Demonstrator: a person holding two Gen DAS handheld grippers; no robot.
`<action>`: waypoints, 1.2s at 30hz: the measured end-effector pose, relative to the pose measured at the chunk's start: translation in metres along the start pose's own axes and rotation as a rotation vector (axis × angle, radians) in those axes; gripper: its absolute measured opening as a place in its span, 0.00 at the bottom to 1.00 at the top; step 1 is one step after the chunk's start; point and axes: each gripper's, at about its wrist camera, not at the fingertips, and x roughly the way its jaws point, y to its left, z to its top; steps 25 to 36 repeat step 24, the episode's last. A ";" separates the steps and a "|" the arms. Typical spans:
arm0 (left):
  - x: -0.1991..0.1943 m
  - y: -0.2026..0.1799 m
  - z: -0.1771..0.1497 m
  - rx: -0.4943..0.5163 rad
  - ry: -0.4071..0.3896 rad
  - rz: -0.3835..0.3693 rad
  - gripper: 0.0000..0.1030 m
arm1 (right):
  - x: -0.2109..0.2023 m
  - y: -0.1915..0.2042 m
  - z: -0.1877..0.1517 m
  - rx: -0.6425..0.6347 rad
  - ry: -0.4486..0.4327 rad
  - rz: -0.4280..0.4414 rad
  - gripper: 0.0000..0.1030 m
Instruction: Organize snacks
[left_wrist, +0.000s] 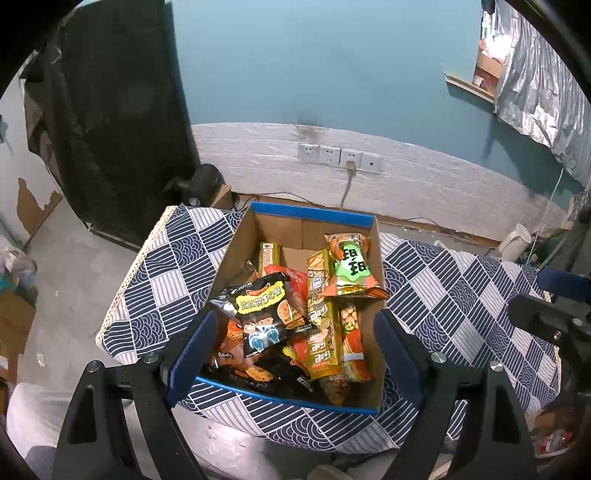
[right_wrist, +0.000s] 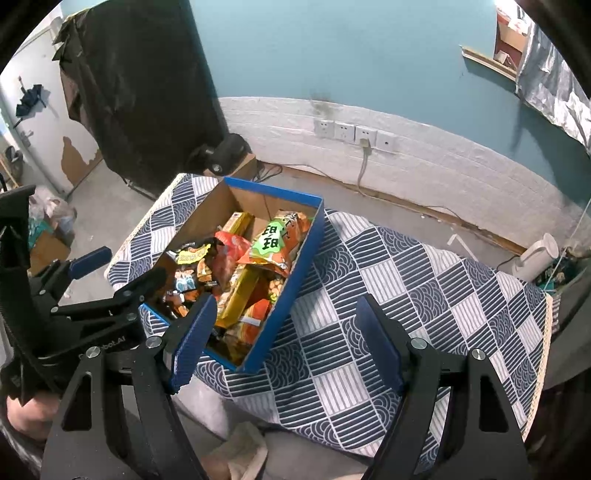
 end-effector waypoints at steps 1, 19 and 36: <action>0.000 0.000 0.000 0.001 -0.001 0.001 0.85 | 0.000 0.000 0.000 -0.001 0.001 0.000 0.76; 0.000 -0.006 -0.004 0.018 0.016 -0.010 0.85 | -0.001 0.002 0.000 -0.001 0.002 0.001 0.76; -0.001 -0.006 -0.004 0.025 0.010 -0.011 0.85 | -0.001 0.002 0.000 0.000 0.003 0.000 0.76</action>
